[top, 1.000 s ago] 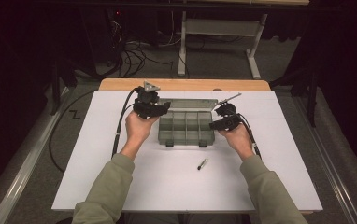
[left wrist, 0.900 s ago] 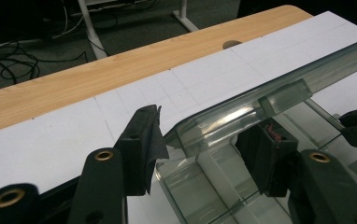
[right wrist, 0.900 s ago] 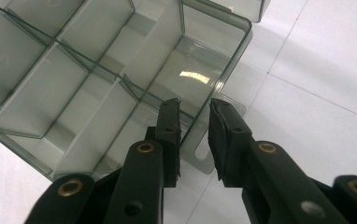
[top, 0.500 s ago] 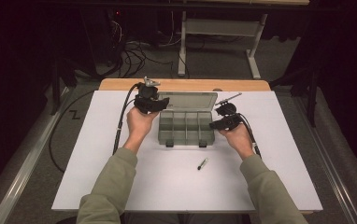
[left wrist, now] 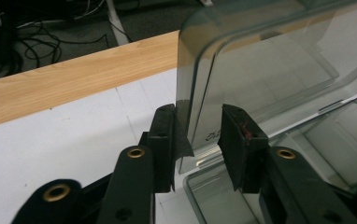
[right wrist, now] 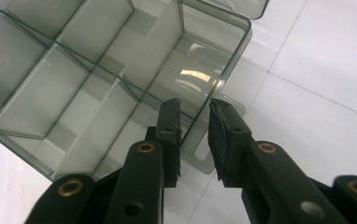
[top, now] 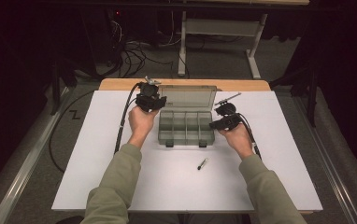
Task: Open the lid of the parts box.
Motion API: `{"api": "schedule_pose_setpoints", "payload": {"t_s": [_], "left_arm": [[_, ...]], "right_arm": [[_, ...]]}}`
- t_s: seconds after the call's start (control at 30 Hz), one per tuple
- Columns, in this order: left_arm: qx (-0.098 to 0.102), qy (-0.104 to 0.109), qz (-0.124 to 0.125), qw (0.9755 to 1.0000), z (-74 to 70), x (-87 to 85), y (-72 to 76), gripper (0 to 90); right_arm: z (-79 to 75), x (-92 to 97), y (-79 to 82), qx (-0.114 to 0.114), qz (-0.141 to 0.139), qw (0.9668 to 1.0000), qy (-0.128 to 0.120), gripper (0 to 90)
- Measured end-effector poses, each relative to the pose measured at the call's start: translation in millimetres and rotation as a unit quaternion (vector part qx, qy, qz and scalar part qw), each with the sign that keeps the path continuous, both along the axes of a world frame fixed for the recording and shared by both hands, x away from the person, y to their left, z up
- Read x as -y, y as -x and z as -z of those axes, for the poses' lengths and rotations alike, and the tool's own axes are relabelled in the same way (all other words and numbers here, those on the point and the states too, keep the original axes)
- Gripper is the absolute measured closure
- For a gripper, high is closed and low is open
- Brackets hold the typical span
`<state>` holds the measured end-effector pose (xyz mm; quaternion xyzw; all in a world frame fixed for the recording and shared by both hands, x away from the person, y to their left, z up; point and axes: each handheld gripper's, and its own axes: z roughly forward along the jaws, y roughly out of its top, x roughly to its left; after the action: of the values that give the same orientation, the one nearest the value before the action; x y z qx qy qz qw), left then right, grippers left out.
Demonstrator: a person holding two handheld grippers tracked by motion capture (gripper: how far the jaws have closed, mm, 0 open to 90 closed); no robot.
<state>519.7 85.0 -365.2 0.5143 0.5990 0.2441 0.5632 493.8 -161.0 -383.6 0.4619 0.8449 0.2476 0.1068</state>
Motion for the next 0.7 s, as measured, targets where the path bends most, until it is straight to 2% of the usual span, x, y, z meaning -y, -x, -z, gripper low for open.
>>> {"api": "schedule_pose_setpoints", "payload": {"t_s": [0.3,0.4,0.53,0.7], "left_arm": [[-0.017,0.002,-0.008,0.9998,6.7,-1.7,-7.3,71.0],[-0.027,-0.004,-0.011,0.9996,10.5,-1.7,-10.3,72.4],[-0.038,0.002,-0.016,0.9991,15.0,-1.9,-14.0,74.1],[-0.048,-0.006,-0.019,0.9986,21.1,-0.6,-16.6,75.3]], "right_arm": [[-0.3,-0.6,0.4,0.0,0.001,1.0,0.002,75.8],[-0.3,-0.8,0.3,0.0,0.001,1.0,0.003,75.8],[-0.6,-1.4,0.7,-0.001,0.002,1.0,0.005,75.9],[-0.3,-1.3,1.0,0.002,0.002,1.0,0.005,76.0]]}}
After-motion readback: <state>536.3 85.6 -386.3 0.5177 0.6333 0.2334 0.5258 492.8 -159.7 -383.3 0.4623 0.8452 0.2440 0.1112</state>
